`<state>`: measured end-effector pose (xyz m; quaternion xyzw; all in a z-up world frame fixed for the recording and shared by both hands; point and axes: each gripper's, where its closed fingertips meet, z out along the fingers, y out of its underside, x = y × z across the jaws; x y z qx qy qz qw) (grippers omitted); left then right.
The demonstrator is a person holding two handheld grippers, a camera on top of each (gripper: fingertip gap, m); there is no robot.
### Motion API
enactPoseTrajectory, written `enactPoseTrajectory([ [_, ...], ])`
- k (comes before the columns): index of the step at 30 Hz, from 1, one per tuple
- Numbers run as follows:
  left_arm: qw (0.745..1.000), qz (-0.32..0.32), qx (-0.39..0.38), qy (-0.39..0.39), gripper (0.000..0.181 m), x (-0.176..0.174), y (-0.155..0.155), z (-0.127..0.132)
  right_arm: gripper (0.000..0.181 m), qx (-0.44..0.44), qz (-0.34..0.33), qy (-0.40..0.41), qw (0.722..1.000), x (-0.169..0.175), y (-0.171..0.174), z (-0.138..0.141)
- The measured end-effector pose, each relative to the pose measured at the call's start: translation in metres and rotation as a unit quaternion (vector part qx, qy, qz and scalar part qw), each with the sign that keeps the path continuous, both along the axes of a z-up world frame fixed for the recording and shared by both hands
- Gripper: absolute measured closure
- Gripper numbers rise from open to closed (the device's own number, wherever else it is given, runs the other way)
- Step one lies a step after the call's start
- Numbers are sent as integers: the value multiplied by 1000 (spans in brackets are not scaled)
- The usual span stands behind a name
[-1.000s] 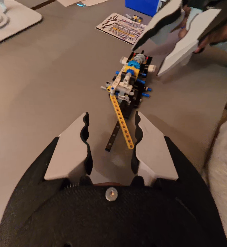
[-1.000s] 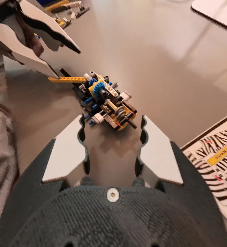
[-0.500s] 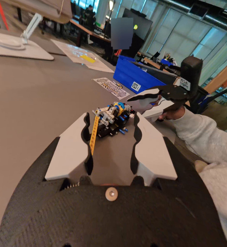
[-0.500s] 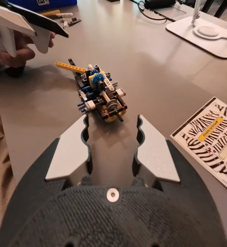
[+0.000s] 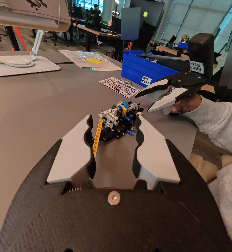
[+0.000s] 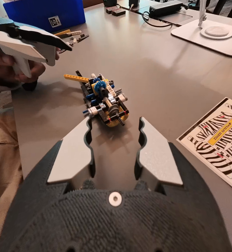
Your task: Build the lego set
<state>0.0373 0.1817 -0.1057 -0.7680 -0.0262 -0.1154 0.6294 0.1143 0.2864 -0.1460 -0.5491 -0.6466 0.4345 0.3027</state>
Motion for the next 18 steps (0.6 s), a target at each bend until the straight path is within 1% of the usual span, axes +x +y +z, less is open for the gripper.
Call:
enactPoseTrajectory([
  [5,1000,-13,-2,25,119,8,0,0,113,13,7,-23,1000,-1,-3,-8],
  [18,1000,-16,-11,18,120,8,2,-3,113,14,16,-30,999,-1,-6,-10],
])
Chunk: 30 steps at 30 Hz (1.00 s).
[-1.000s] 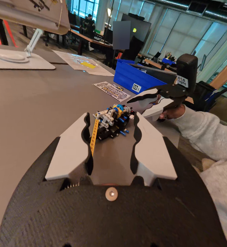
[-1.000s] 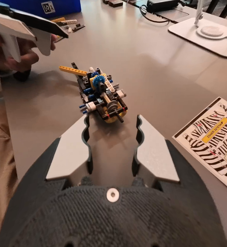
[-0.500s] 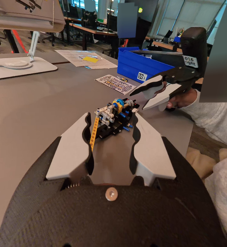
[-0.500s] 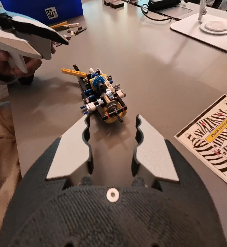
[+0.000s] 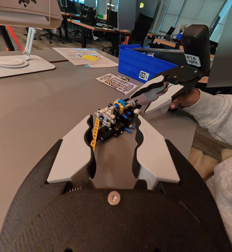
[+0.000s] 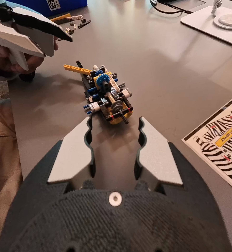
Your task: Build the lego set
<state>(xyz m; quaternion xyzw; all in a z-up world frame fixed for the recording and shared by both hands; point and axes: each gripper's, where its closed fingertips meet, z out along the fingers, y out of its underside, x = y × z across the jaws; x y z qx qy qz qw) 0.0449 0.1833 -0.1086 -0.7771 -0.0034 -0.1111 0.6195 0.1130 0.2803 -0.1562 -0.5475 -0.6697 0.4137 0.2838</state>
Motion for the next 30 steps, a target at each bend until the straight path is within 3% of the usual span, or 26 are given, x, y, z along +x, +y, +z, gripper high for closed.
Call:
enactPoseTrajectory([
  [30,999,-11,-19,-24,122,2,1,-6,116,12,11,-21,1000,0,-4,-7],
])
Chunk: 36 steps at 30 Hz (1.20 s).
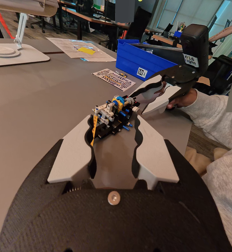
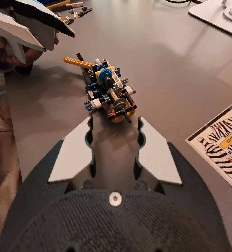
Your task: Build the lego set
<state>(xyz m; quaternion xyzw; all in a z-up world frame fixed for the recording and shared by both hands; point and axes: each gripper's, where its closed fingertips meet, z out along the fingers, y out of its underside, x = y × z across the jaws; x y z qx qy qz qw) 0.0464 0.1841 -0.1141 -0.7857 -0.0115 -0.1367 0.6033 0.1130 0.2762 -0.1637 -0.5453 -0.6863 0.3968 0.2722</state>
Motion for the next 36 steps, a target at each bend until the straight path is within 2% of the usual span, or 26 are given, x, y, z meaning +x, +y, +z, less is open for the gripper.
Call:
enactPoseTrajectory([
  [4,1000,-3,-3,16,123,4,0,-1,116,0,1,-1,1000,0,0,0],
  [9,996,-17,-15,87,125,18,2,-6,116,1,2,-4,1000,0,-1,-1],
  [16,979,-42,-39,198,127,39,3,-20,116,2,4,-7,1000,0,-1,-2],
  [22,965,-48,-60,250,127,46,5,-31,116,3,4,-7,1000,1,-1,-2],
  [28,967,-38,-64,242,127,42,6,-30,117,3,5,-6,1000,1,-2,-2],
  [36,988,-10,-43,147,127,23,5,-16,119,-26,19,12,999,1,-13,6],
])
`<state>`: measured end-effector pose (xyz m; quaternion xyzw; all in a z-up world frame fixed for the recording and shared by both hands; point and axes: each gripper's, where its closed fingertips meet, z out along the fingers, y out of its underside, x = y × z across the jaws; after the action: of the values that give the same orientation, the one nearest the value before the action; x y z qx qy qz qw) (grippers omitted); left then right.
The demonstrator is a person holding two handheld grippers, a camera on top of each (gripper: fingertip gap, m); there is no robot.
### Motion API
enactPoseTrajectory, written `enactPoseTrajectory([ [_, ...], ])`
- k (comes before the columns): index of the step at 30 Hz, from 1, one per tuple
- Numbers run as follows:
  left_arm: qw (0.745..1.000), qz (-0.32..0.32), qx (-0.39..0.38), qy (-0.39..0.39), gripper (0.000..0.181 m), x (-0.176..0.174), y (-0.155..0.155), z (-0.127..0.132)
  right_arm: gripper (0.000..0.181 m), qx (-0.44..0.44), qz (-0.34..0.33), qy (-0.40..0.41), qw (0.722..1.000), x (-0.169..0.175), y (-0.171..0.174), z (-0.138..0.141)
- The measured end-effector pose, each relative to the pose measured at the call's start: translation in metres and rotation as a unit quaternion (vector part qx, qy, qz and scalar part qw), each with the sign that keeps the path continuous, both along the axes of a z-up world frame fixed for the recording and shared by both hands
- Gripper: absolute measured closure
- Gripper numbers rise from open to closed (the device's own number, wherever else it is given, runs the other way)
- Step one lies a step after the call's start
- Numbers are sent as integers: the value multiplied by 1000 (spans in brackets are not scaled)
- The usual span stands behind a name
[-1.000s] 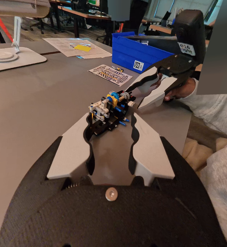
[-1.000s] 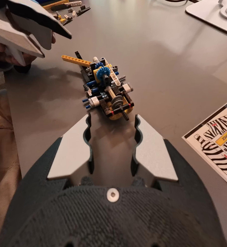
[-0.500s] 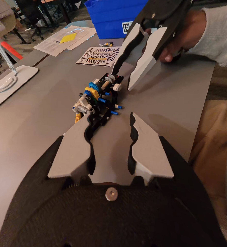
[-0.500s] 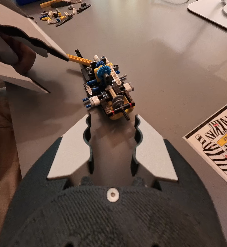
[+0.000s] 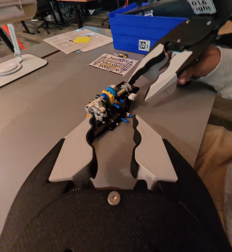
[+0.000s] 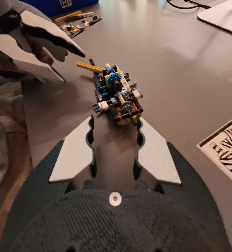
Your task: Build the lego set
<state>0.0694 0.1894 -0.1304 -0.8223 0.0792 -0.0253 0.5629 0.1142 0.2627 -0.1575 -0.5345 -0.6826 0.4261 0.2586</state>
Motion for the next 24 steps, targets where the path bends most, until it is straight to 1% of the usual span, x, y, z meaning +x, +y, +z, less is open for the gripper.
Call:
enactPoseTrajectory([
  [2,999,13,13,-35,127,-8,-1,5,128,-12,23,3,1000,2,-10,2],
  [4,996,31,27,-76,126,-19,-3,10,127,-30,52,2,998,4,-23,4],
  [7,989,66,47,-127,121,-40,-5,16,124,-73,109,-11,991,8,-53,7],
  [8,987,82,54,-130,120,-48,-7,17,121,-87,125,-12,988,8,-64,9],
  [10,985,114,66,-111,117,-65,-11,20,119,-103,153,-9,983,5,-88,13],
  [13,983,145,71,-83,116,-82,-16,21,112,-99,184,0,978,-4,-125,15],
  [16,981,158,62,-98,116,-92,-19,18,105,-75,206,2,976,-9,-153,13],
  [18,977,172,42,-123,116,-96,-20,13,105,-57,208,5,977,-8,-154,12],
  [20,971,176,7,-163,111,-90,-17,9,108,-65,192,13,979,-8,-144,17],
  [22,964,184,-41,-188,106,-77,-12,5,112,-97,158,28,982,-8,-125,27],
  [24,960,205,-94,-166,102,-67,-7,-1,118,-132,102,52,985,-8,-99,37],
])
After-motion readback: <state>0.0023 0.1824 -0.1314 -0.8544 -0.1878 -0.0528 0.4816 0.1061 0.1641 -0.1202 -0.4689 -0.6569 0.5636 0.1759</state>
